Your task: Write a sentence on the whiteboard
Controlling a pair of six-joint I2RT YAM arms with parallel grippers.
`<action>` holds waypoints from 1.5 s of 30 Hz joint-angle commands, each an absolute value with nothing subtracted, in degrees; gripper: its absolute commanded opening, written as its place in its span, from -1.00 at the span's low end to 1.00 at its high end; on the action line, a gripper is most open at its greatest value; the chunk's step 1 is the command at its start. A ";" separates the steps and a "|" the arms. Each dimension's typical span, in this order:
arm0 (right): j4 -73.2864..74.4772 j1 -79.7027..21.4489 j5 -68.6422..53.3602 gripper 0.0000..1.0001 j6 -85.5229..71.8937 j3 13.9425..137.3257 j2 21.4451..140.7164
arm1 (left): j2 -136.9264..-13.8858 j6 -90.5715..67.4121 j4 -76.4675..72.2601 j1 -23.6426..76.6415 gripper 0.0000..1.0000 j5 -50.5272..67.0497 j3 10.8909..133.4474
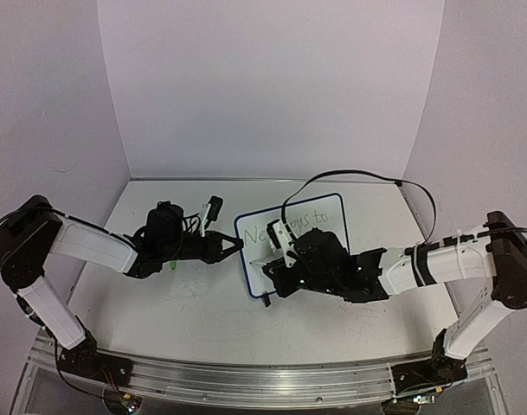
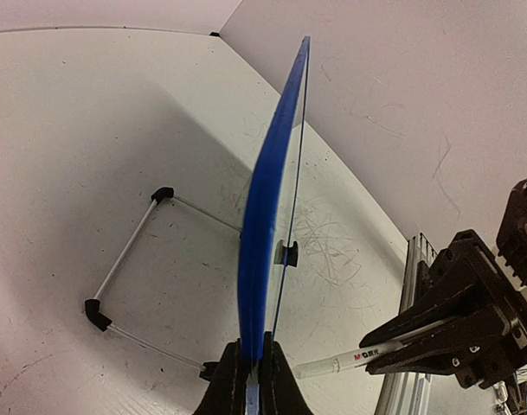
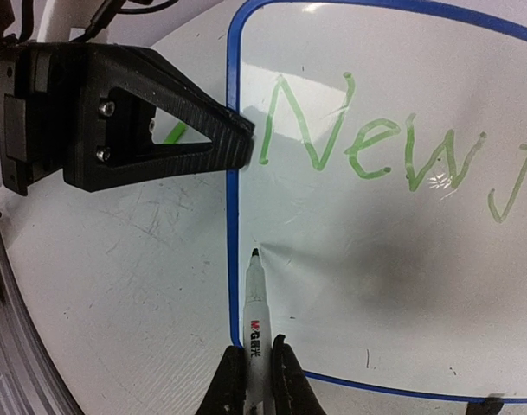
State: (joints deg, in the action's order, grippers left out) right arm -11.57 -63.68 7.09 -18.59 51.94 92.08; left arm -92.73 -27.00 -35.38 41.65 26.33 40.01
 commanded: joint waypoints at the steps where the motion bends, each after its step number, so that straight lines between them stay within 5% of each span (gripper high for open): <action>1: -13.18 -63.93 8.95 -1.00 -19.97 53.10 93.15 | -91.89 -25.75 -33.58 42.19 -1.00 25.84 40.13; 45: -13.26 -63.92 14.22 -1.00 -21.80 53.33 93.33 | -91.64 -25.84 -33.46 42.19 -1.00 26.09 40.06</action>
